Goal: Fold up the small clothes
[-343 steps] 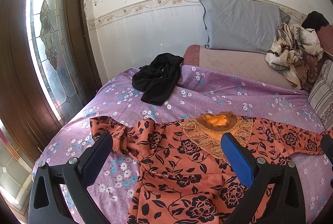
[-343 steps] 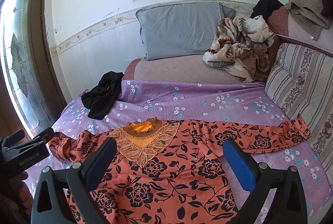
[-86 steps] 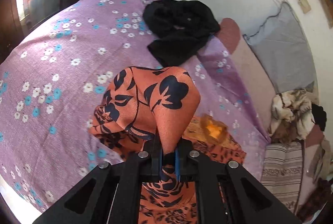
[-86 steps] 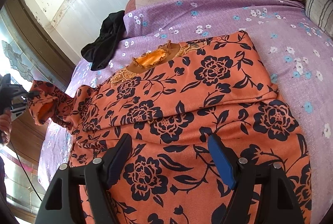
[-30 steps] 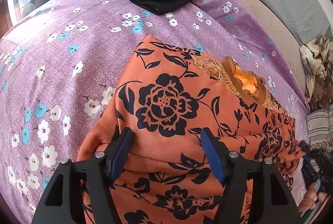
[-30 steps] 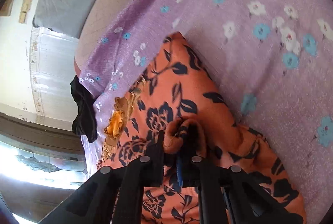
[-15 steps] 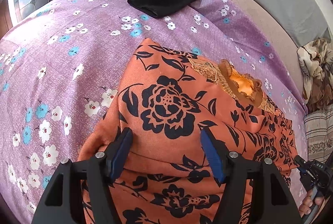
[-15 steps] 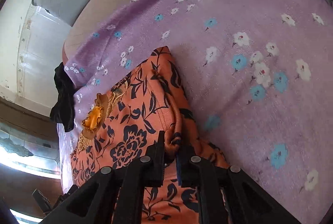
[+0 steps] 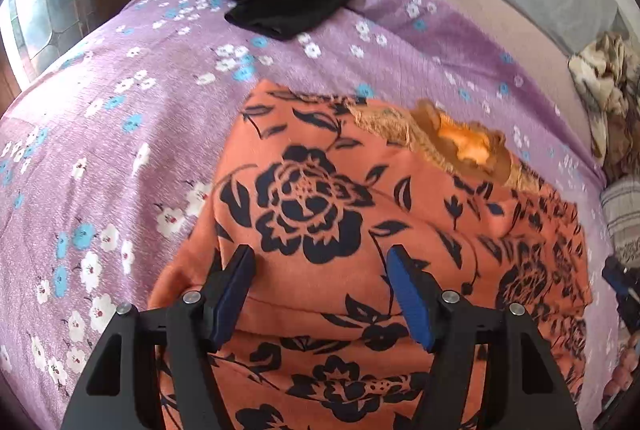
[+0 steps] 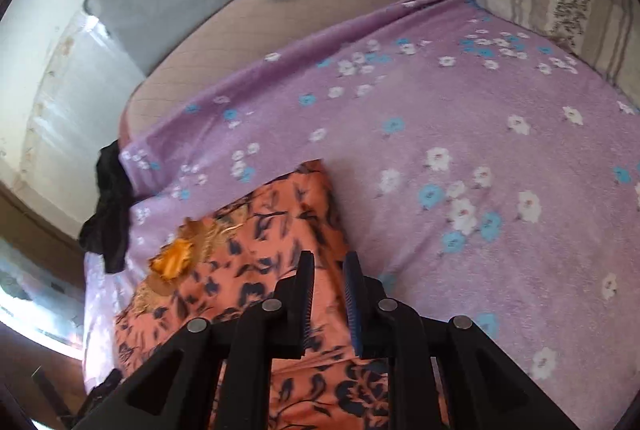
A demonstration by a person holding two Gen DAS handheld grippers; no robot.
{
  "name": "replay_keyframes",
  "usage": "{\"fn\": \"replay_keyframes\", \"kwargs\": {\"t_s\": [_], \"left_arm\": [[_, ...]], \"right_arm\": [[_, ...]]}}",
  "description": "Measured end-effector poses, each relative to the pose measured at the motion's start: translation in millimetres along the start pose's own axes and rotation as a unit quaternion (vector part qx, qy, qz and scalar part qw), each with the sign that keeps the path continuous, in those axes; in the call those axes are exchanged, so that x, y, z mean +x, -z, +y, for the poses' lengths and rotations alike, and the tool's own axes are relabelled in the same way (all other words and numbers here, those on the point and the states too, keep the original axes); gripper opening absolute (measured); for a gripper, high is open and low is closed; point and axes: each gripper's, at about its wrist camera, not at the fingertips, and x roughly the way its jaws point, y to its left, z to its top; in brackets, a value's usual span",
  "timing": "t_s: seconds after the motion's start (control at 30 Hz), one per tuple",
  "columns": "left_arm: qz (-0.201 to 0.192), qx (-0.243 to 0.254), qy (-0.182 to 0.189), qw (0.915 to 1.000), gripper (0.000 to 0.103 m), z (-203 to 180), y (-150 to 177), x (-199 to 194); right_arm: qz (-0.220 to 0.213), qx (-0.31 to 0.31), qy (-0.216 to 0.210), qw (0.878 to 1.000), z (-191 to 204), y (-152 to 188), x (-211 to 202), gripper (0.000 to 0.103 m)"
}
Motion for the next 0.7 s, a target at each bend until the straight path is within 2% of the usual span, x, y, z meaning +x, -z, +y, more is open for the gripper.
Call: {"fn": "replay_keyframes", "kwargs": {"t_s": [0.03, 0.07, 0.1, 0.13, 0.2, 0.27, 0.37, 0.43, 0.47, 0.53, 0.57, 0.63, 0.7], "left_arm": [[-0.001, 0.019, -0.018, 0.9997, 0.072, -5, 3, 4], [-0.012, 0.037, -0.032, 0.9987, 0.073, -10, 5, 3], [-0.017, 0.049, -0.043, 0.9978, 0.073, -14, 6, 3], [-0.017, 0.053, -0.046, 0.9974, 0.073, -15, 7, 1], [-0.021, 0.050, -0.037, 0.9978, 0.073, -16, 9, -8], [-0.036, 0.056, -0.031, 0.9973, 0.073, -19, 14, -22], [-0.045, 0.075, -0.008, 0.9961, 0.074, -30, 30, -43], [-0.041, 0.076, 0.017, 0.9961, 0.074, -36, 41, -54], [-0.037, 0.076, 0.026, 0.9961, 0.074, -38, 47, -58], [-0.024, 0.072, 0.040, 0.9963, 0.074, -39, 64, -64], [-0.018, 0.070, 0.045, 0.9964, 0.074, -38, 73, -66], [-0.015, 0.069, 0.048, 0.9964, 0.074, -33, 89, -72], [-0.020, 0.068, 0.042, 0.9966, 0.074, -28, 98, -78]], "right_arm": [[0.058, -0.005, -0.036, 0.998, 11, 11, 22, 0.025], [0.100, -0.006, -0.036, 0.994, 14, 19, 38, 0.030], [0.139, -0.010, -0.032, 0.990, 16, 28, 53, 0.030], [0.156, -0.019, -0.026, 0.987, 19, 35, 60, 0.030], [0.128, -0.039, -0.017, 0.991, 23, 31, 43, 0.029], [0.081, -0.030, -0.030, 0.996, 14, 17, 11, 0.030], [-0.004, 0.029, 0.024, 0.999, -37, -7, -36, 0.030], [-0.027, 0.118, 0.043, 0.992, -90, -19, -51, 0.030], [-0.026, 0.157, 0.053, 0.986, -119, -24, -51, 0.030], [-0.014, 0.205, 0.098, 0.974, -170, -30, -44, 0.030], [-0.023, 0.239, 0.103, 0.965, -193, -24, -48, 0.031], [-0.042, 0.282, 0.065, 0.956, -217, -16, -72, 0.031], [-0.066, 0.242, 0.024, 0.968, -203, -12, -99, 0.031]]}}
